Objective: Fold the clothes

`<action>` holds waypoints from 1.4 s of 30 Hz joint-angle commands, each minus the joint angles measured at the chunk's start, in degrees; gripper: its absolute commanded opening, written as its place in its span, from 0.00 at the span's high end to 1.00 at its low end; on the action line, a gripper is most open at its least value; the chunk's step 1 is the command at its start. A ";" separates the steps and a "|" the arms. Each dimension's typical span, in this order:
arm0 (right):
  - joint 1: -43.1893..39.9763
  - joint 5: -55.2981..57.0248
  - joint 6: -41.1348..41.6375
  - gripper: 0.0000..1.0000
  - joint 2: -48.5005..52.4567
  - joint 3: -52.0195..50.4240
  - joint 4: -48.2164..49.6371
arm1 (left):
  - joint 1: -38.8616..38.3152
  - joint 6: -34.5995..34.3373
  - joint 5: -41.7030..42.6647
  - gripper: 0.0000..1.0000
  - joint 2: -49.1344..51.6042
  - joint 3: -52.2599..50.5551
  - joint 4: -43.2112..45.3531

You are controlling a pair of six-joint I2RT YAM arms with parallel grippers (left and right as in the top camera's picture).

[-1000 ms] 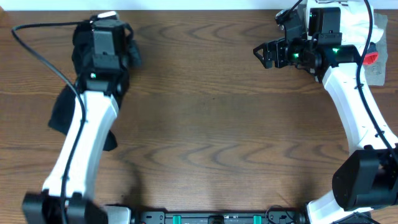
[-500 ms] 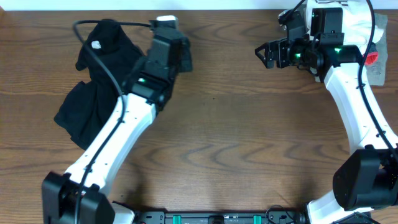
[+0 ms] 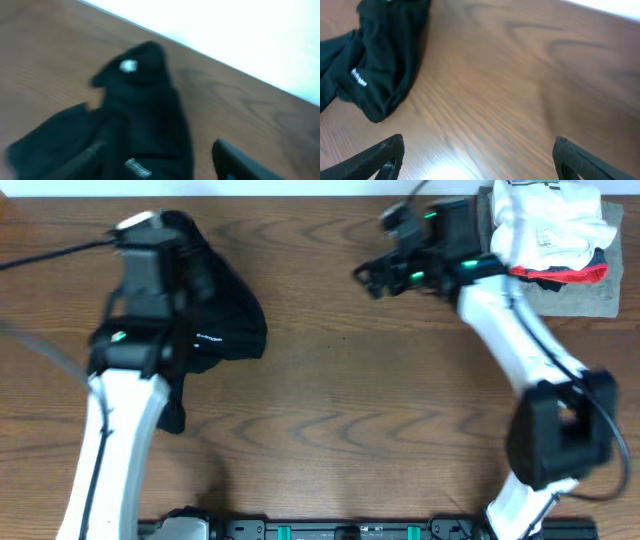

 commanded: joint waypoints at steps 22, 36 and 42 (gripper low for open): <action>28.85 21.77 18.56 0.23 17.59 1.07 18.18 | 9.70 -2.40 -0.63 0.29 1.36 0.61 -12.24; 32.22 24.22 21.84 0.59 25.90 8.98 17.11 | 15.56 -2.34 -0.63 0.29 1.36 0.61 -17.27; 30.91 26.36 22.64 0.99 25.75 14.27 7.96 | 16.26 -2.36 -0.61 0.29 1.36 0.59 -17.79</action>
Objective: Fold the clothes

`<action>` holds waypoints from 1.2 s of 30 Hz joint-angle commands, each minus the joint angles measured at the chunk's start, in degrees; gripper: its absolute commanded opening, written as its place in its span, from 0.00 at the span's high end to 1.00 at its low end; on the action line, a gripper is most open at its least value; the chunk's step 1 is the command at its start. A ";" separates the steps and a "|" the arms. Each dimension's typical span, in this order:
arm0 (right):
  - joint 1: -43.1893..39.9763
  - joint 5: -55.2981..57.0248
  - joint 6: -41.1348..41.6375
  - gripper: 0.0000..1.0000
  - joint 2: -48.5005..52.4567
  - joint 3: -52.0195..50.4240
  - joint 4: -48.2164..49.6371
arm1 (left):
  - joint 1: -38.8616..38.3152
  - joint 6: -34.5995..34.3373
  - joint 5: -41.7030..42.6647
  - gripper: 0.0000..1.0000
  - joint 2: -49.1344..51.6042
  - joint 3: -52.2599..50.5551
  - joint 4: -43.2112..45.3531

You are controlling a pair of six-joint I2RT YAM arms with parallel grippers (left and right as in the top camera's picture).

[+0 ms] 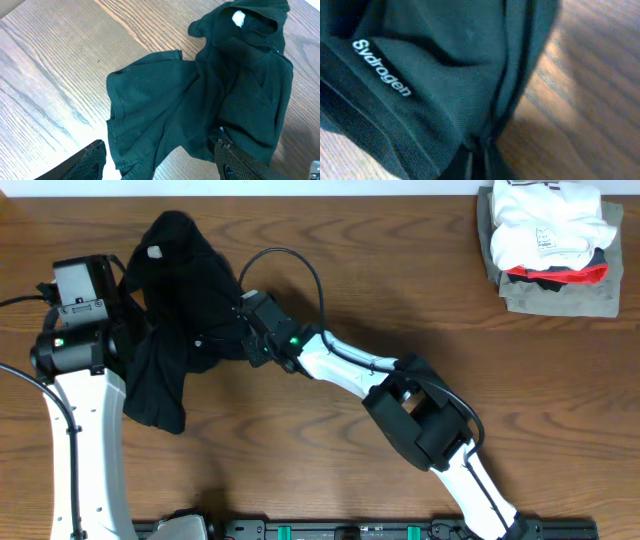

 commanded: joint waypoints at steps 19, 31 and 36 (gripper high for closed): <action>-27.47 -8.09 -10.34 0.99 -5.29 23.28 -45.00 | -0.59 0.07 8.50 0.37 4.50 -6.58 1.16; -30.16 -10.43 -14.84 0.65 -5.29 22.62 -47.67 | -10.10 6.01 14.49 0.32 21.75 -7.78 21.86; -30.14 -10.43 -15.65 0.52 -5.29 22.62 -47.82 | -12.22 7.13 14.62 0.28 26.82 -7.78 37.09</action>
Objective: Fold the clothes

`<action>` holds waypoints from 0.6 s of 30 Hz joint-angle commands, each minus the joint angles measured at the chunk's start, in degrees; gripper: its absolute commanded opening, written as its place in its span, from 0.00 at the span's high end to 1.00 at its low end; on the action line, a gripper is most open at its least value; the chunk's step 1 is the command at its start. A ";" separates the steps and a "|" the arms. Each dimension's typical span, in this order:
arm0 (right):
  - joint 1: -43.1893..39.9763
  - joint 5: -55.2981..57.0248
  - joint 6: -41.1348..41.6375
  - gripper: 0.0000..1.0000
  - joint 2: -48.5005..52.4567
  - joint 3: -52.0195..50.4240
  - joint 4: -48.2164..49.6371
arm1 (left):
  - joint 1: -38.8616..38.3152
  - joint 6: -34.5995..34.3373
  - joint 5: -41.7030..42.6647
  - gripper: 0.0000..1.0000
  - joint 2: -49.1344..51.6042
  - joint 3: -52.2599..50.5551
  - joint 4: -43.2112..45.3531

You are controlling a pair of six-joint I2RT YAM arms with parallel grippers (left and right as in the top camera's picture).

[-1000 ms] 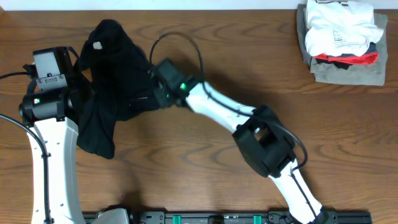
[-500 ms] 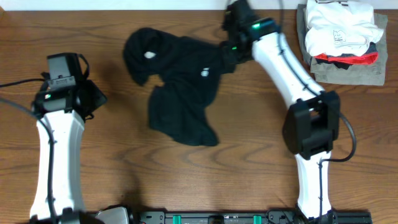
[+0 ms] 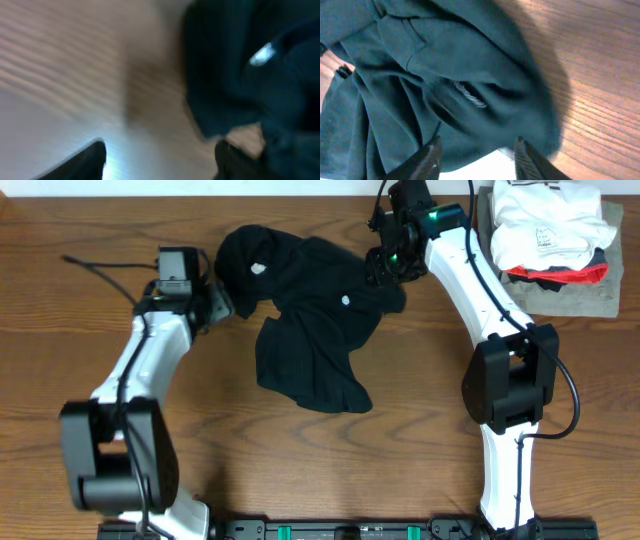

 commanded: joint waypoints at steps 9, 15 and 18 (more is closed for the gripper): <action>0.42 -0.46 -1.25 0.49 -1.16 -0.07 -1.20 | -2.62 5.44 7.65 0.21 13.35 0.02 27.93; 0.42 -0.26 -2.62 0.48 -1.16 -0.07 -2.16 | -2.71 5.46 9.55 0.15 20.17 0.17 36.57; 0.42 -0.24 -2.62 0.48 -1.16 -0.07 -2.16 | -2.84 5.42 12.15 0.16 21.86 0.17 40.61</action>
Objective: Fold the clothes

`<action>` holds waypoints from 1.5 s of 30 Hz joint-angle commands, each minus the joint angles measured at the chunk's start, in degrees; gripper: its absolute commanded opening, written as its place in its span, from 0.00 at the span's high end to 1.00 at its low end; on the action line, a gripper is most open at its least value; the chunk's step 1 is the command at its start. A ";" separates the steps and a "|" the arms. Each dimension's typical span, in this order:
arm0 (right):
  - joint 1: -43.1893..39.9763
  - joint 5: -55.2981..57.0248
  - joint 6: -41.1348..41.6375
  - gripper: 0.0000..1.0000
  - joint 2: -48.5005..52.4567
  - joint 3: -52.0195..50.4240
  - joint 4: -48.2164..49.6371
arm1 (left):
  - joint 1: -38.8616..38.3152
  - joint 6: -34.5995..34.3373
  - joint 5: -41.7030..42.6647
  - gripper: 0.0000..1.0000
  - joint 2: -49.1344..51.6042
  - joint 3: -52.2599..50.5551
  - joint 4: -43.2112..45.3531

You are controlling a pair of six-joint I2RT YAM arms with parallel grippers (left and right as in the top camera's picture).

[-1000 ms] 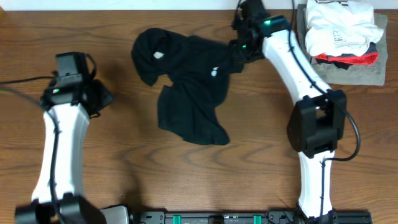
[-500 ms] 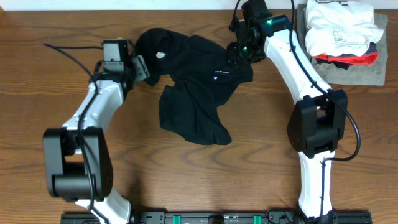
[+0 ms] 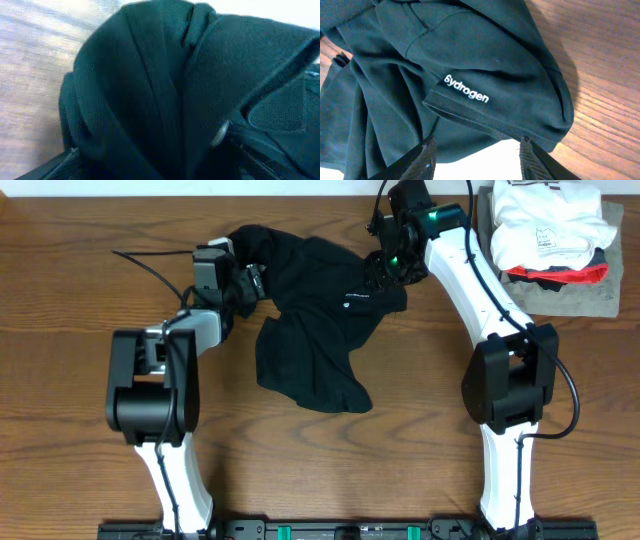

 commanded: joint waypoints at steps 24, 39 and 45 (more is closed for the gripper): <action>-1.29 -2.56 -1.46 0.49 -1.18 -0.07 1.90 | -0.50 -1.57 3.72 0.94 -23.12 0.83 -2.84; 1.20 -30.42 -6.32 0.46 -3.17 -0.04 14.19 | -0.74 -1.44 4.15 0.94 -40.35 0.83 -15.21; 5.42 -30.93 -3.37 0.44 -3.15 -0.04 21.24 | -1.70 -1.42 4.26 0.94 -40.35 0.83 -16.90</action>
